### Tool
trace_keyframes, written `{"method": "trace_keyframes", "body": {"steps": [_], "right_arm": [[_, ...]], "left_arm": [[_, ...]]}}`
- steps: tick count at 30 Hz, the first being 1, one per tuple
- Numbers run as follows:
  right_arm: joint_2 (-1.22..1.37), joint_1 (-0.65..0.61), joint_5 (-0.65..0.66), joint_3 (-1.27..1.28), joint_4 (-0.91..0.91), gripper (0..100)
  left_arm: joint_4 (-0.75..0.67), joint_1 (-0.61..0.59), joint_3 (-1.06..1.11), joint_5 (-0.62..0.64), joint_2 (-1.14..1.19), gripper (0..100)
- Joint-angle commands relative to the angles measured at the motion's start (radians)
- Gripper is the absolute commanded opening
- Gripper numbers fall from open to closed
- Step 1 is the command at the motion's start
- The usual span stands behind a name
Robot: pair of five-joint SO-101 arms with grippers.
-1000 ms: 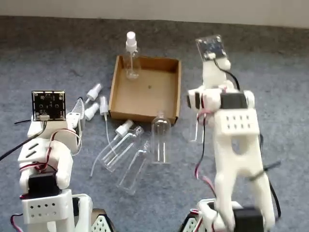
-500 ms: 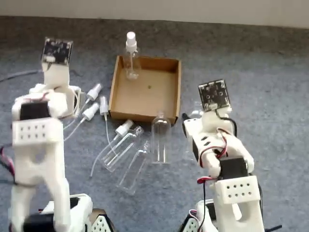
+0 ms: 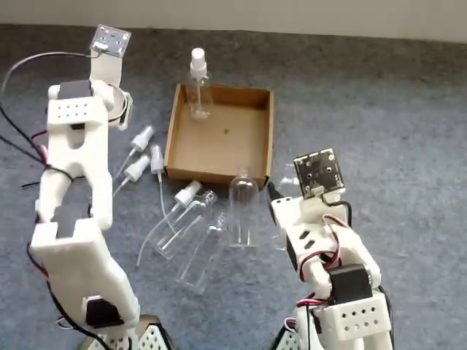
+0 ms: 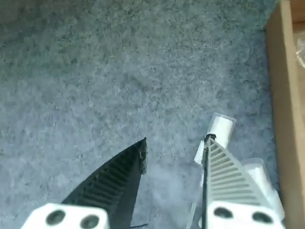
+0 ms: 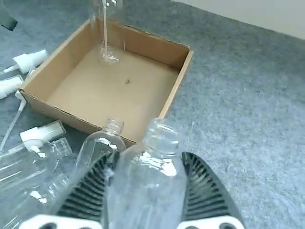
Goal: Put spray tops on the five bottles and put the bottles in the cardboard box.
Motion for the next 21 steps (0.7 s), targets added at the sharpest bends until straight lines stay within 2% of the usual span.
{"method": "trace_keyframes", "body": {"steps": [1, 8, 21], "right_arm": [[-0.021, -0.008, -0.011, -0.001, -0.022, 0.5], [-0.021, -0.008, -0.011, -0.001, -0.022, 0.5], [-0.021, -0.008, -0.011, 0.001, -0.022, 0.5]], "left_arm": [[0.003, 0.010, -0.213, -0.008, 0.145, 18], [0.005, 0.062, -0.306, -0.051, 0.283, 18], [0.005, 0.090, -0.286, -0.064, 0.325, 18]]}}
